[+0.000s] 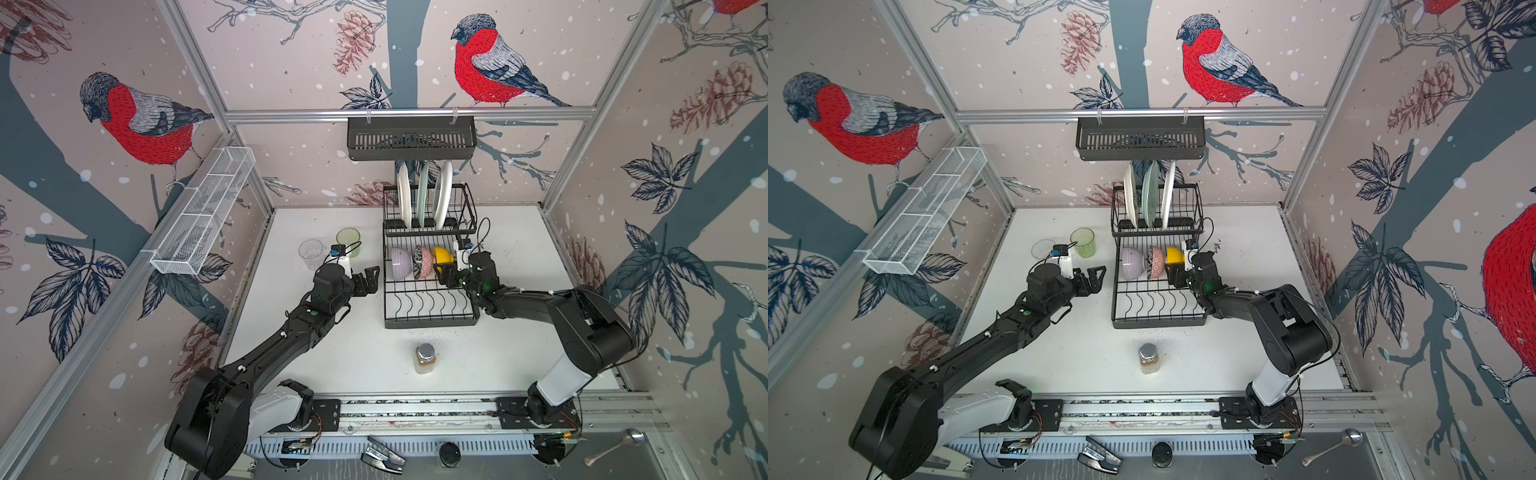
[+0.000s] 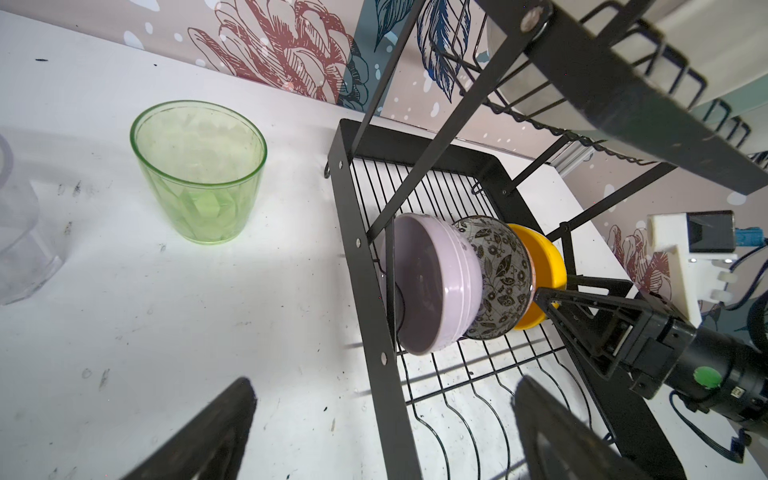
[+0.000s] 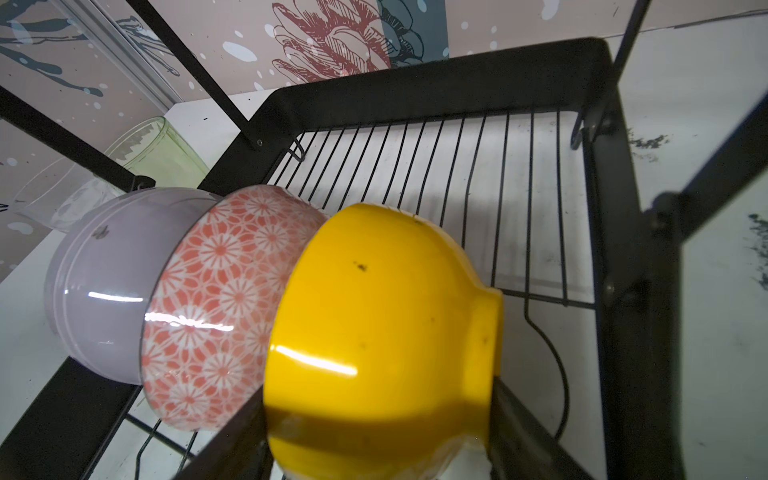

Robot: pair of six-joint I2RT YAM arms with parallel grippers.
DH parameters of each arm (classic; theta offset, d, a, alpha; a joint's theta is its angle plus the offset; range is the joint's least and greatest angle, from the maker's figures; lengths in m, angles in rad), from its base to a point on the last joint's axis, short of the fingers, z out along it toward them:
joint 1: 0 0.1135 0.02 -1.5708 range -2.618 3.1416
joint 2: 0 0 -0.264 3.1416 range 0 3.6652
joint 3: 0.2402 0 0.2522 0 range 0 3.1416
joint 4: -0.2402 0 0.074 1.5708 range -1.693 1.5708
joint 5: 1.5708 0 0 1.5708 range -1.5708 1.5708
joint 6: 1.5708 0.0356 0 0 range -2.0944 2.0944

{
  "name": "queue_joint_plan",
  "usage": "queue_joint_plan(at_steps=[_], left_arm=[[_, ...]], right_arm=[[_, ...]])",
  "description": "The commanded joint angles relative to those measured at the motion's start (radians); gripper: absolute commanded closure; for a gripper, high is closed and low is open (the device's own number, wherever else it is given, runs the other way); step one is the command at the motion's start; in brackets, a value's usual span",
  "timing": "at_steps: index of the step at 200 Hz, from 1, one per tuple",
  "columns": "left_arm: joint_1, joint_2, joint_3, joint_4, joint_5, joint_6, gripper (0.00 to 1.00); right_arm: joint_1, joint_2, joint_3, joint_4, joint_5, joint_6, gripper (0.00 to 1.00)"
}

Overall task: Unload the mixed dishes from the dish rack
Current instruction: 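Close the right gripper on the rim of the yellow bowl in the rack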

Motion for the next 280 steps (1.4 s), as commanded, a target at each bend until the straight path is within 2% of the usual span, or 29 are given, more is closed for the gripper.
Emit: queue_joint_plan(at_steps=[1, 33, 68, 84, 172, 280], left_arm=[[0.0, 0.007, 0.004, 0.017, 0.007, 0.009, 0.03], [0.0, 0.008, 0.004, 0.018, 0.008, 0.007, 0.03], [-0.001, 0.007, 0.004, 0.019, 0.007, 0.008, 0.03], [-0.002, 0.012, 0.003, 0.02, 0.008, 0.009, 0.03], [-0.002, 0.018, 0.0, 0.029, 0.019, 0.006, 0.03], [-0.003, 0.023, 0.0, 0.035, 0.028, 0.001, 0.03]], right_arm=[[0.007, -0.001, -0.01, -0.019, 0.014, 0.004, 0.29], [0.007, 0.004, 0.0, -0.036, 0.036, 0.009, 0.36], [0.016, -0.014, -0.002, -0.042, 0.065, 0.003, 0.39], [0.021, -0.021, 0.004, -0.057, 0.087, -0.002, 0.44], [0.073, -0.07, 0.014, -0.105, 0.226, -0.062, 0.45], [0.077, -0.177, -0.042, -0.12, 0.191, 0.004, 0.47]])
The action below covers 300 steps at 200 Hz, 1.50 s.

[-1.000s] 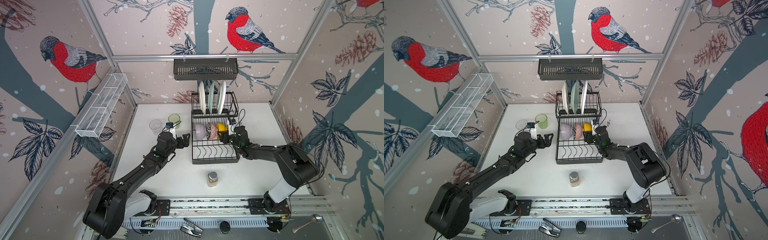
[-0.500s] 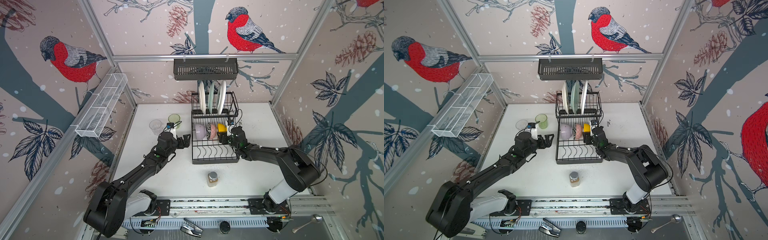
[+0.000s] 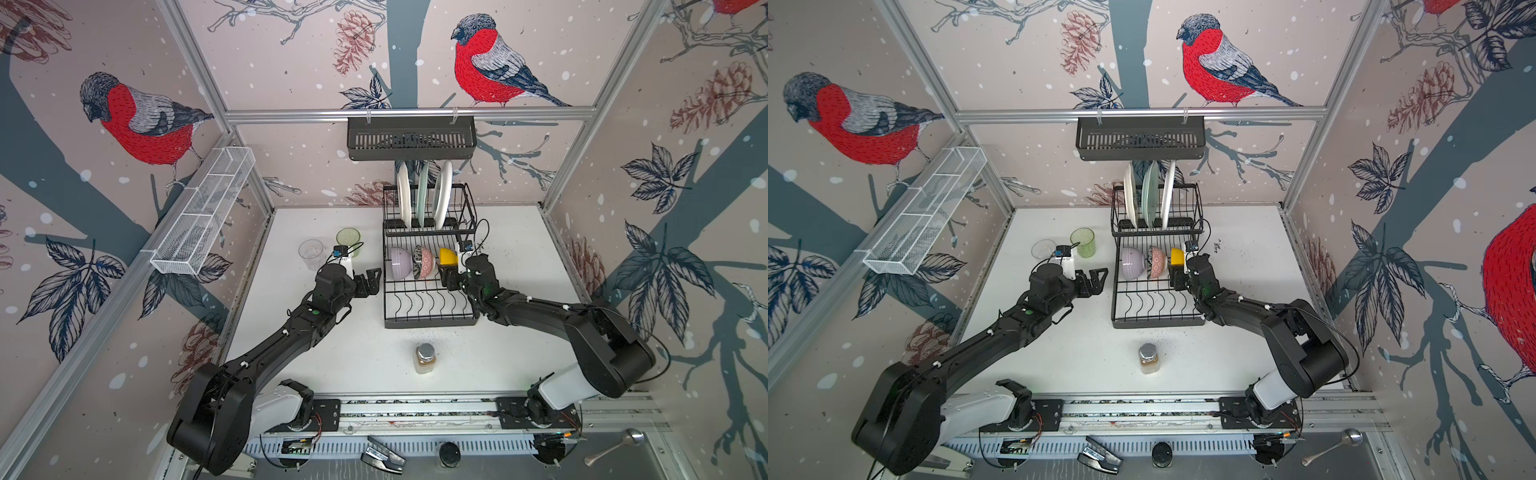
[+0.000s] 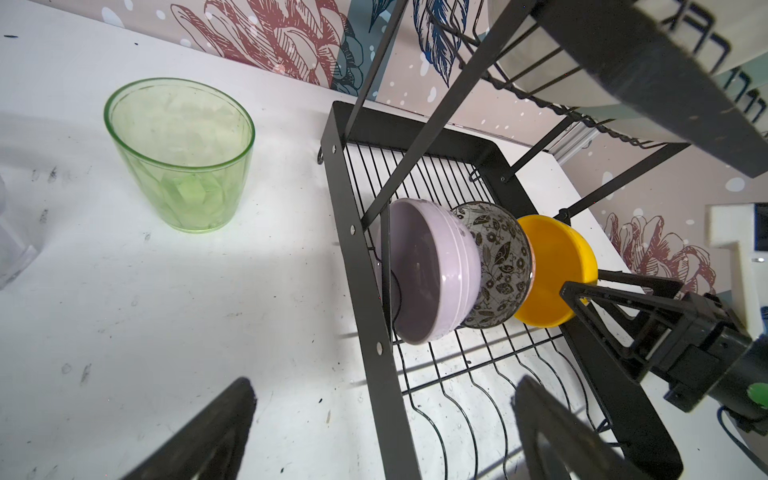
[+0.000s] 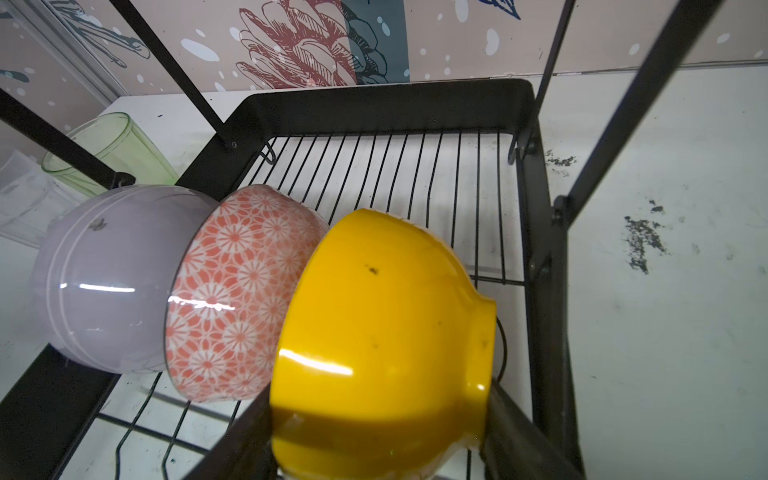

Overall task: Unload the mixed dishes from the dish rack
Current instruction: 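Close the right gripper on the rim of the yellow bowl in the rack, then lift the yellow bowl from the rack with the right gripper while the left approaches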

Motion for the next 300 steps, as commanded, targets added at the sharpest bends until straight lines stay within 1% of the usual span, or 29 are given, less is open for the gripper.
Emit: queue_joint_plan(at_steps=[1, 24, 68, 129, 179, 215, 269, 283, 300], left_arm=[[-0.001, 0.005, 0.0, 0.034, 0.006, 0.002, 0.03], [-0.001, 0.011, 0.002, 0.035, 0.01, 0.001, 0.03], [-0.001, 0.016, 0.006, 0.034, 0.032, 0.008, 0.03], [-0.002, 0.026, 0.013, 0.037, 0.066, -0.003, 0.03], [-0.015, 0.038, 0.01, 0.086, 0.128, -0.042, 0.03], [-0.028, 0.085, 0.048, 0.08, 0.184, -0.05, 0.03], [-0.085, 0.149, 0.124, 0.057, 0.202, -0.057, 0.03], [-0.092, 0.17, 0.141, 0.062, 0.229, -0.072, 0.03], [-0.097, 0.198, 0.144, 0.106, 0.274, -0.107, 0.03]], right_arm=[[0.004, -0.03, -0.014, 0.019, -0.013, 0.03, 0.47], [0.004, -0.055, -0.028, 0.027, -0.068, 0.065, 0.47], [0.003, -0.122, -0.066, 0.032, -0.098, 0.13, 0.48], [0.005, -0.228, -0.107, 0.011, -0.126, 0.182, 0.48], [0.022, -0.262, -0.135, 0.033, -0.201, 0.239, 0.48], [0.033, -0.33, -0.164, 0.089, -0.23, 0.275, 0.47], [0.041, -0.421, -0.208, 0.13, -0.268, 0.312, 0.46], [0.045, -0.441, -0.217, 0.146, -0.28, 0.327, 0.46], [0.048, -0.457, -0.227, 0.169, -0.297, 0.345, 0.46]])
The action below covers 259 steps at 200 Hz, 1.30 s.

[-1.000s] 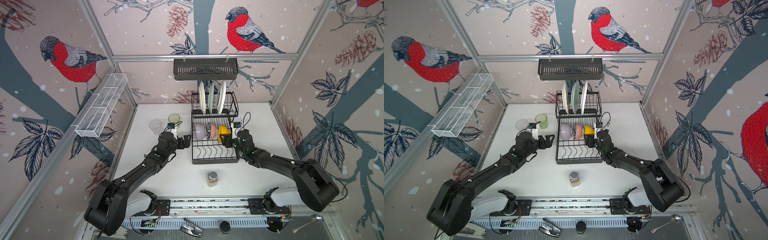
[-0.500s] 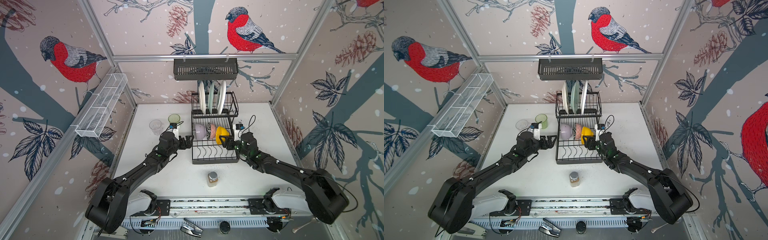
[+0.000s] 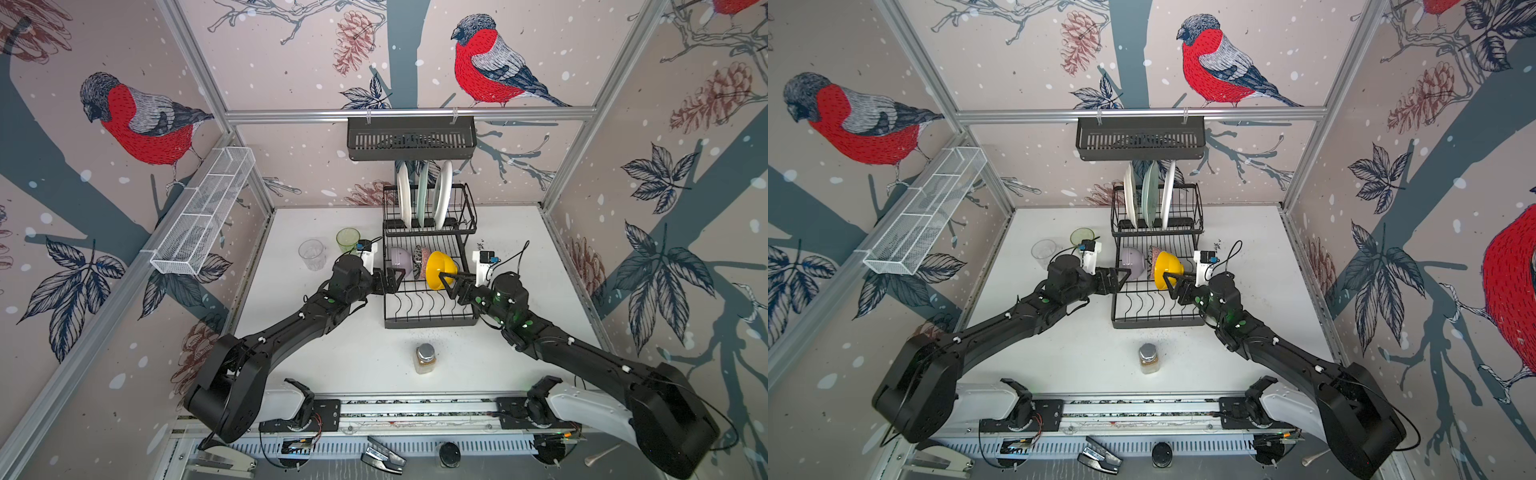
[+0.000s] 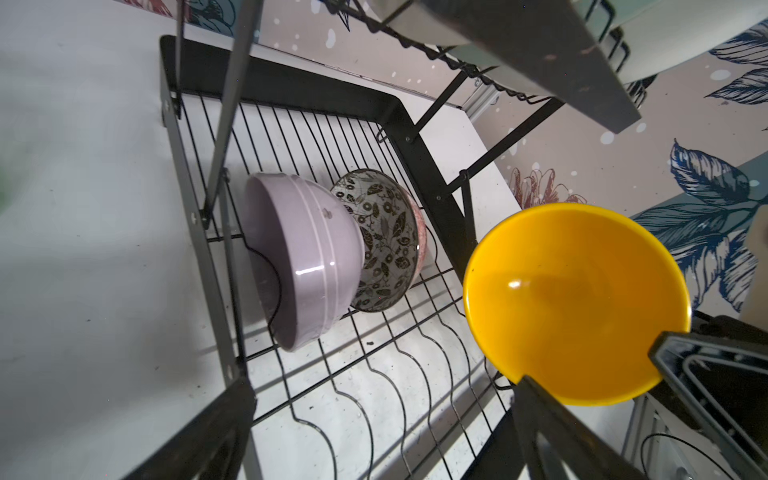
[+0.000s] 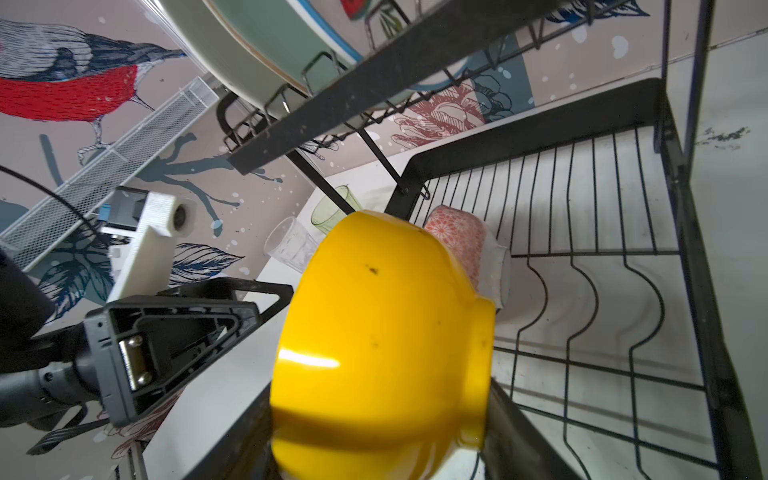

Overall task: Unload the mixed dishes from the dish rack
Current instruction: 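Lift the yellow bowl from the rack with the right gripper while the left approaches, then grasp the yellow bowl rim with the left gripper beside the right gripper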

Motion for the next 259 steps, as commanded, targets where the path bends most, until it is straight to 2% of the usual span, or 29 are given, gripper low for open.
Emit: queue_joint_plan(at_steps=[1, 89, 106, 118, 157, 259], left_arm=[[-0.006, 0.029, 0.012, 0.068, 0.067, -0.039, 0.03], [-0.049, 0.086, 0.032, 0.149, 0.125, -0.137, 0.04], [-0.052, 0.096, 0.03, 0.172, 0.136, -0.156, 0.08], [-0.052, 0.103, 0.032, 0.187, 0.15, -0.17, 0.16], [-0.055, 0.118, 0.023, 0.25, 0.185, -0.219, 0.3], [-0.055, 0.132, 0.014, 0.331, 0.242, -0.269, 0.55]], right_arm=[[0.004, -0.022, -0.01, 0.101, -0.042, 0.042, 0.46], [0.035, -0.027, -0.017, 0.173, -0.119, 0.074, 0.43], [0.042, -0.02, -0.012, 0.18, -0.131, 0.072, 0.43], [0.045, -0.018, -0.009, 0.182, -0.136, 0.073, 0.43], [0.049, -0.029, -0.013, 0.194, -0.149, 0.077, 0.43], [0.05, -0.009, -0.024, 0.229, -0.218, 0.075, 0.41]])
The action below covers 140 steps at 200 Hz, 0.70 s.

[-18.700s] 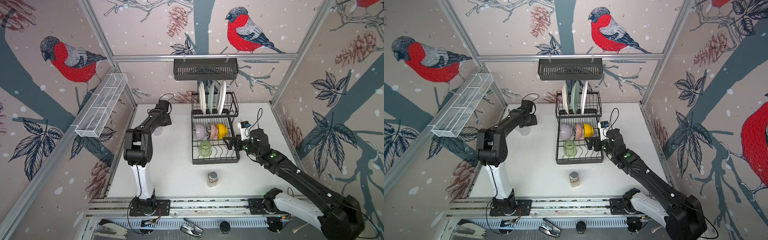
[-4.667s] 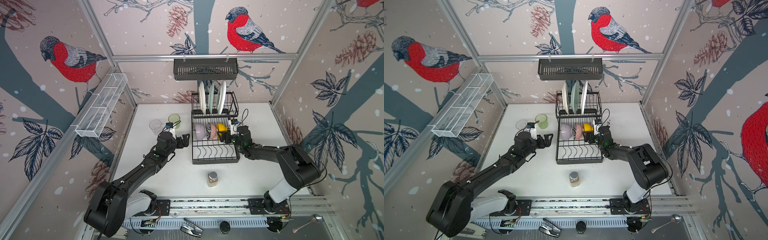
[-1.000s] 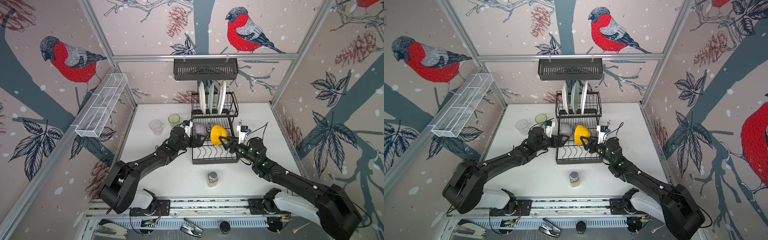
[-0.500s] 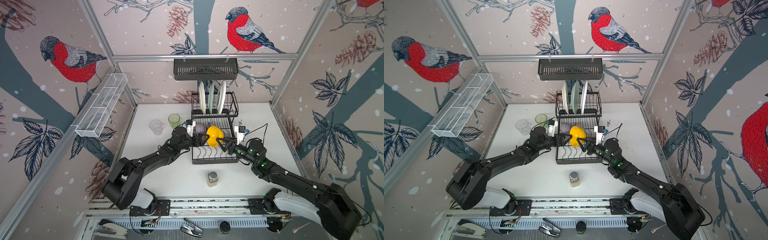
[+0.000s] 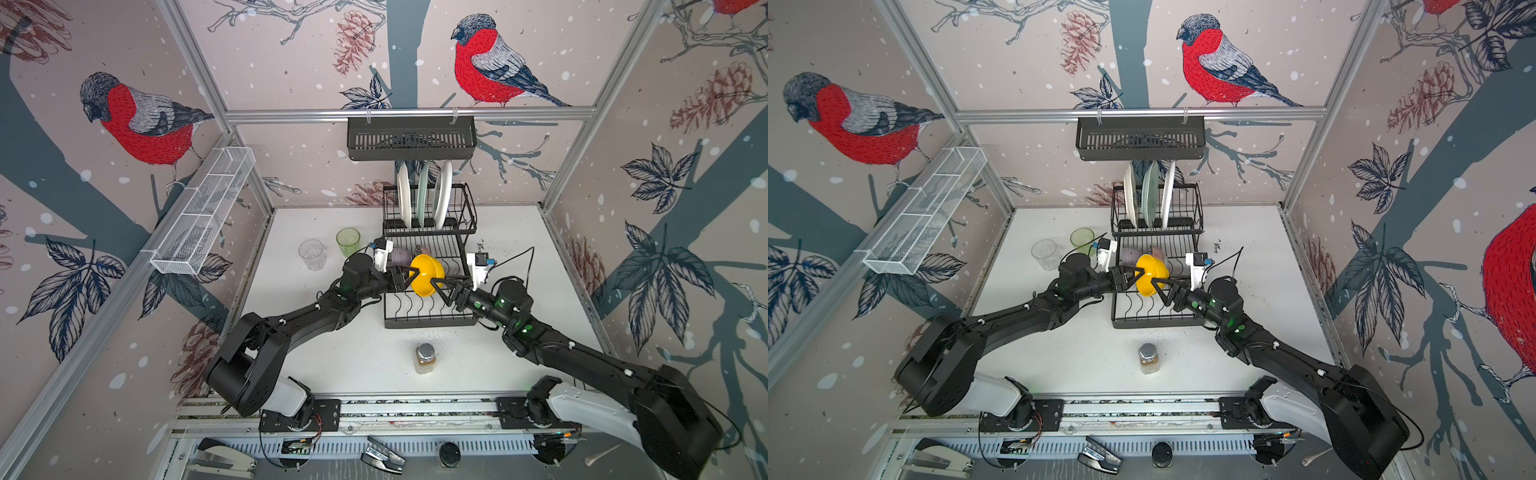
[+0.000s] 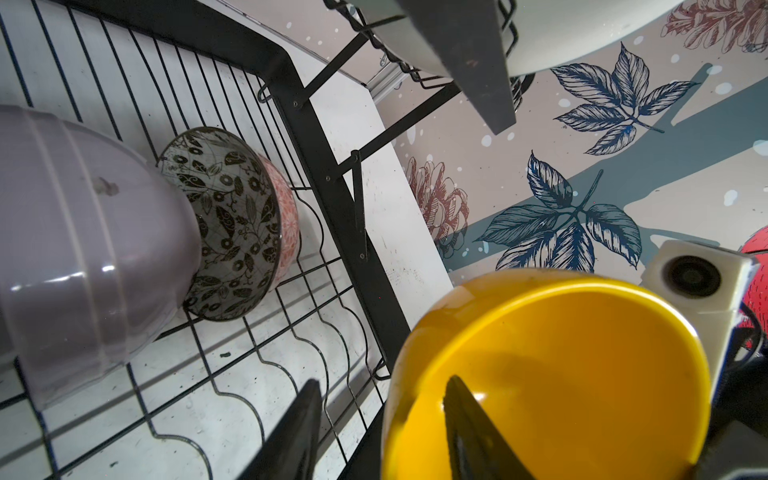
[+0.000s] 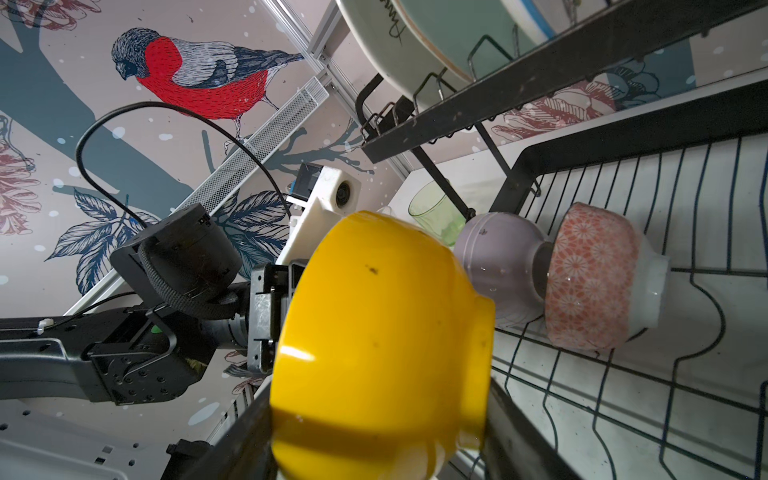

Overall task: Unload the mixed dishes from the dish rack
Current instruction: 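Grasp the yellow bowl rim with the left gripper beside the right gripper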

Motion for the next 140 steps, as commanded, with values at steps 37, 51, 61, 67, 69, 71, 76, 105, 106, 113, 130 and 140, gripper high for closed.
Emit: queue_joint_plan(at_steps=[37, 51, 61, 67, 69, 71, 76, 105, 106, 113, 130, 140], left_arm=[[-0.001, -0.007, -0.013, 0.088, 0.027, -0.015, 0.62], [-0.001, -0.011, -0.015, 0.09, 0.027, -0.015, 0.65], [-0.001, -0.012, -0.016, 0.089, 0.027, -0.015, 0.68], [-0.001, -0.013, -0.016, 0.089, 0.027, -0.015, 0.69], [-0.001, -0.014, -0.016, 0.089, 0.027, -0.015, 0.69], [-0.001, -0.013, -0.016, 0.089, 0.027, -0.015, 0.7], [-0.001, -0.013, -0.017, 0.09, 0.028, -0.017, 0.71], [-0.001, -0.011, -0.016, 0.091, 0.031, -0.017, 0.79], [0.0, -0.011, -0.016, 0.092, 0.03, -0.017, 0.79], [-0.001, -0.011, -0.018, 0.094, 0.031, -0.017, 0.88], [-0.003, -0.013, -0.023, 0.099, 0.03, -0.019, 1.0], [-0.003, -0.014, -0.025, 0.095, 0.027, -0.02, 1.0]], right_arm=[[0.004, 0.004, -0.001, 0.095, -0.054, 0.005, 0.41], [0.006, 0.007, 0.0, 0.097, -0.059, 0.006, 0.41], [0.008, 0.01, 0.002, 0.097, -0.063, 0.005, 0.41], [0.01, 0.012, 0.003, 0.098, -0.066, 0.004, 0.41], [0.01, 0.012, 0.003, 0.1, -0.067, 0.004, 0.41], [0.011, 0.013, 0.003, 0.1, -0.067, 0.004, 0.41], [0.012, 0.014, 0.003, 0.101, -0.069, 0.002, 0.41], [0.023, 0.016, 0.006, 0.09, -0.068, -0.008, 0.4], [0.023, 0.016, 0.006, 0.089, -0.068, -0.008, 0.4], [0.025, 0.017, 0.006, 0.087, -0.064, -0.009, 0.4], [0.024, 0.015, 0.003, 0.084, -0.057, -0.009, 0.39], [0.025, 0.015, 0.005, 0.083, -0.057, -0.008, 0.37]])
